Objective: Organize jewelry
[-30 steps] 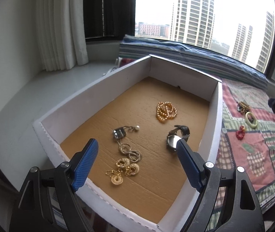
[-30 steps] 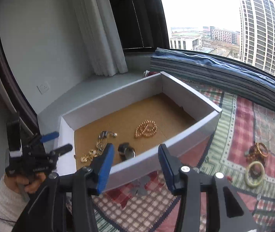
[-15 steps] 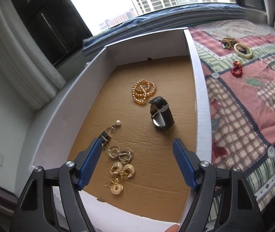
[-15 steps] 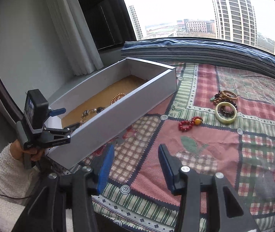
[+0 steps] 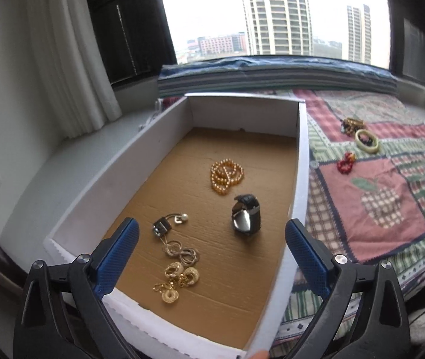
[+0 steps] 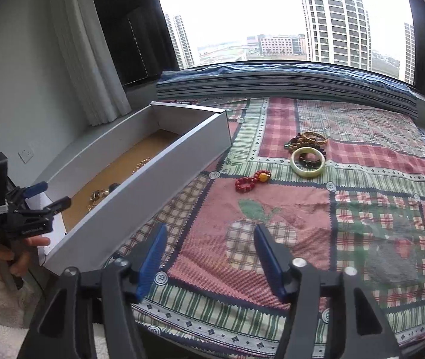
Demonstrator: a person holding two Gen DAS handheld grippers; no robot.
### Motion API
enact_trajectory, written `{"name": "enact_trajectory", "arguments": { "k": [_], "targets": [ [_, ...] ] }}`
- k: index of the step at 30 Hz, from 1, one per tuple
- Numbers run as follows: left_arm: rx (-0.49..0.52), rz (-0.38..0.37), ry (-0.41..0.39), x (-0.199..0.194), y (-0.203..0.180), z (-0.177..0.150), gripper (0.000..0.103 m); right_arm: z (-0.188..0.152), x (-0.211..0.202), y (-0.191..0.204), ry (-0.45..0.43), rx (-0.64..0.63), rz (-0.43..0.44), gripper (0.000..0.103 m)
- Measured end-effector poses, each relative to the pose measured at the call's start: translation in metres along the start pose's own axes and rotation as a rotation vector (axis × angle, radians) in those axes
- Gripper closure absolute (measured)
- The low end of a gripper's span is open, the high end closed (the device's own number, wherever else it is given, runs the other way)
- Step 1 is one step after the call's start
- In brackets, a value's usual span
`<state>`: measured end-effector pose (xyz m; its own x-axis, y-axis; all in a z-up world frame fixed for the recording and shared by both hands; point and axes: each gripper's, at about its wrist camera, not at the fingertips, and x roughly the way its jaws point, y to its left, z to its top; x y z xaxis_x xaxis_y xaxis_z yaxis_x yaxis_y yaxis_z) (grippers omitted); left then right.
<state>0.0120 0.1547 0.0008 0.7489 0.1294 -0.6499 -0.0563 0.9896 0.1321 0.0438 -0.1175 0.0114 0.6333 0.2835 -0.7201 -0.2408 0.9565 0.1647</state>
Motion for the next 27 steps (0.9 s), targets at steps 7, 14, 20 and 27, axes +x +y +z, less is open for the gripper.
{"name": "enact_trajectory", "arguments": {
  "k": [7,14,20,27],
  "targets": [
    [-0.021,-0.231,-0.061,-0.037,-0.041,0.025,0.001,-0.021,-0.005,-0.032,0.016,0.076,-0.104,0.024],
    [0.0,-0.445,-0.052,-0.039,-0.102,0.032,0.001,-0.035,-0.008,-0.041,0.035,0.093,-0.154,0.024],
    [0.008,-0.492,0.03,-0.026,-0.135,0.02,0.001,-0.039,-0.011,-0.044,0.031,0.077,-0.204,0.024],
    [0.007,-0.465,0.088,-0.014,-0.145,0.008,0.001,-0.047,-0.008,-0.055,0.056,0.082,-0.247,0.024]
  ]
}}
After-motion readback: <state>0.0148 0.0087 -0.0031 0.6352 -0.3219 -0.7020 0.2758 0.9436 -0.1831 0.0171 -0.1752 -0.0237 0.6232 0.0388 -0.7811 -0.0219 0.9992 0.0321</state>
